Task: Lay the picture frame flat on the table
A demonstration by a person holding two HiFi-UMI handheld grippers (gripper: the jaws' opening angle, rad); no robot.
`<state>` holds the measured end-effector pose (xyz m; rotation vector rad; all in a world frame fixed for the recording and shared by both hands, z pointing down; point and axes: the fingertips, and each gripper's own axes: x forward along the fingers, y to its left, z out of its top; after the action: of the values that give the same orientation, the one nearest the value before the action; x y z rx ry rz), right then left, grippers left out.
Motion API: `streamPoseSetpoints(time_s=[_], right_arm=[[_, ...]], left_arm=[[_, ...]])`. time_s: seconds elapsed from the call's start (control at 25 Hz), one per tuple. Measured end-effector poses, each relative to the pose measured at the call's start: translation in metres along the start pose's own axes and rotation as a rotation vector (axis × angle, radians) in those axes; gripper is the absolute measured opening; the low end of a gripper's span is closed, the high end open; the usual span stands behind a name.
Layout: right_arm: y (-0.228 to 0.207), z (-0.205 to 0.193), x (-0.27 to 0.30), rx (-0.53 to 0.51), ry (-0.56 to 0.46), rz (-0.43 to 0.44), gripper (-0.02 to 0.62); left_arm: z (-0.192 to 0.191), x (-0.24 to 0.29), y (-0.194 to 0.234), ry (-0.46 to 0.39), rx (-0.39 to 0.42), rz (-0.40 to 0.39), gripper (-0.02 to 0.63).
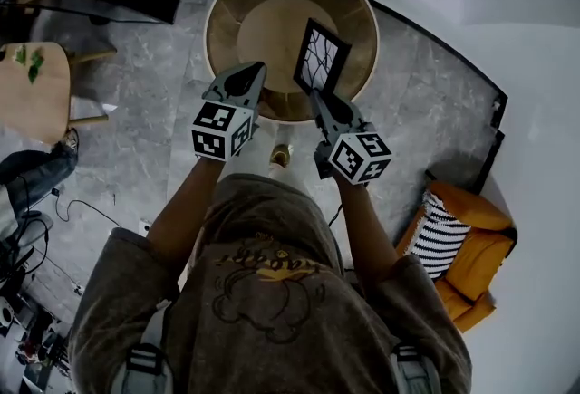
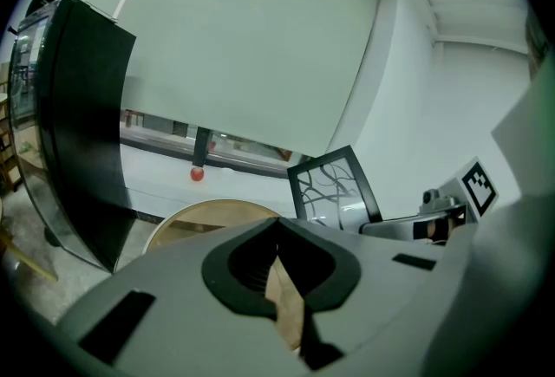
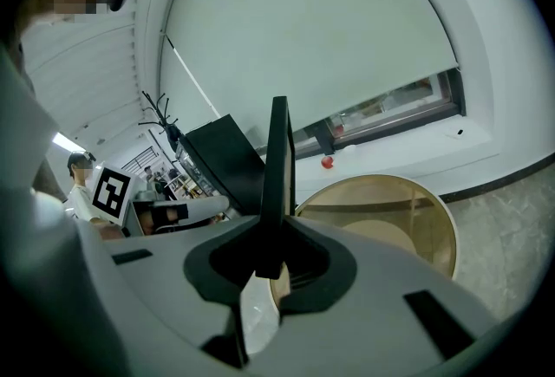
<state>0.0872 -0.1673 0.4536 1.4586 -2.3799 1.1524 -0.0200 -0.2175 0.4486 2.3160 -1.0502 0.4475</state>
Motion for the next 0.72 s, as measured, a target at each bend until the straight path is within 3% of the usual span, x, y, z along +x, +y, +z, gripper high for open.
streamPoseSetpoints(time_s=[0.72], right_arm=[[-0.050,-0.045,0.068,0.056,0.098,-0.002,0.071]], left_arm=[[-0.047,0.066,0.045,0.043,-0.040,0.019,0.017]])
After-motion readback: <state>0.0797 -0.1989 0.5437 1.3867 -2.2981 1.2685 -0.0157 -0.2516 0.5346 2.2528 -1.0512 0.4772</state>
